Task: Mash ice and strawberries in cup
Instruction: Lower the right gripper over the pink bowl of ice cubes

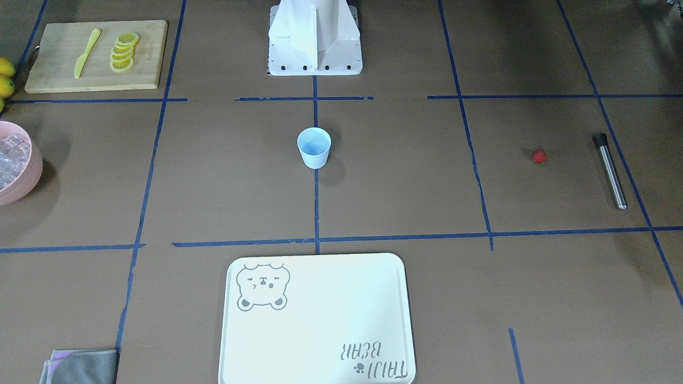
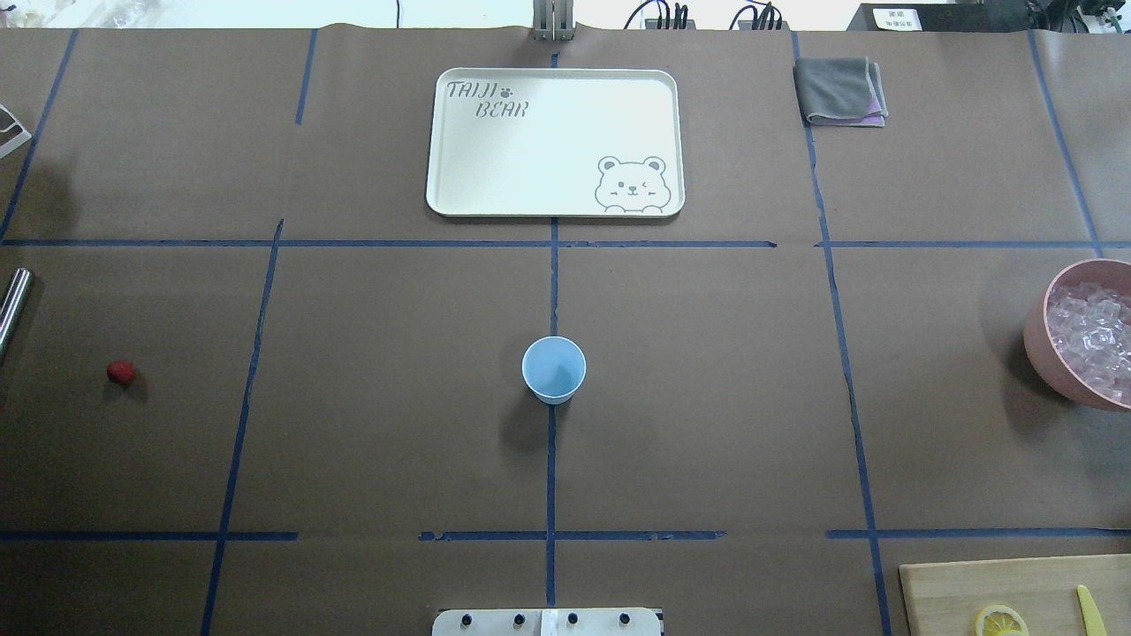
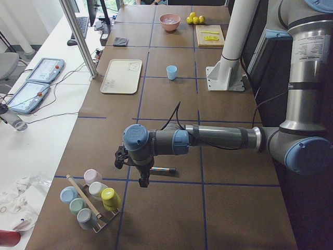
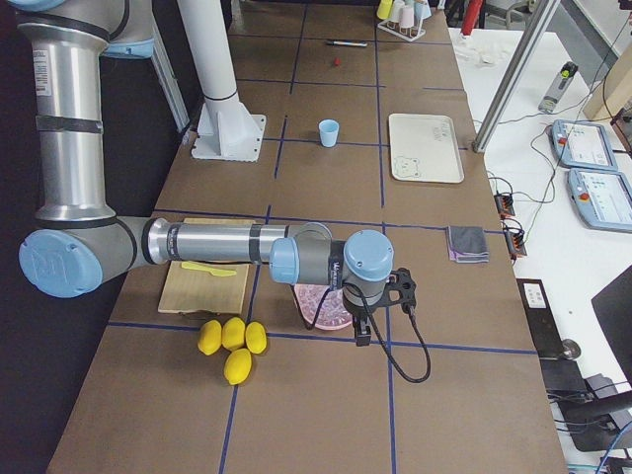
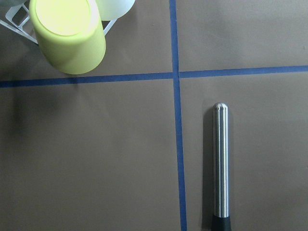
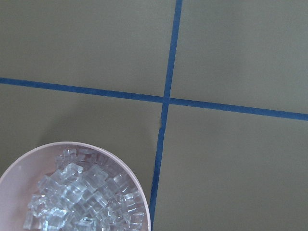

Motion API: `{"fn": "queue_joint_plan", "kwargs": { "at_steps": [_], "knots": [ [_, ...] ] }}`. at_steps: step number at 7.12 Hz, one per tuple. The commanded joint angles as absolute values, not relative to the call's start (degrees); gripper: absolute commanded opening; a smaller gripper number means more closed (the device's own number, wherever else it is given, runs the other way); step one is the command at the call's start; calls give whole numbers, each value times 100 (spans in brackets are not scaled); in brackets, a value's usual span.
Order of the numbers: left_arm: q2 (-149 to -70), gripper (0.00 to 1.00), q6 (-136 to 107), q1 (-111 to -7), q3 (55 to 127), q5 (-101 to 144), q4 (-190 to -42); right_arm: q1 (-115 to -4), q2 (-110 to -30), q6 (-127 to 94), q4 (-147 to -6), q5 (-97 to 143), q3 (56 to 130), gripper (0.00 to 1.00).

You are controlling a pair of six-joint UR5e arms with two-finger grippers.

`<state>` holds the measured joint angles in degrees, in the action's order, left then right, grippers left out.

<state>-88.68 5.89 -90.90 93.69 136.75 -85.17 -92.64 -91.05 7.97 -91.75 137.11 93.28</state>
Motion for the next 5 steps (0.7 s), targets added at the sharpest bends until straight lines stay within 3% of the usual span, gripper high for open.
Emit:
{"fn": "queue_joint_plan", "kwargs": {
  "at_steps": [1, 5],
  "knots": [
    [-8868, 100, 589, -9097, 9378, 13676, -8517, -9264, -9114, 800, -9167, 13702, 9351, 100],
    [-8859, 100, 589, -9097, 9395, 13667, -8517, -9264, -9079, 817, -9176, 13728, 9290, 100]
  ]
}}
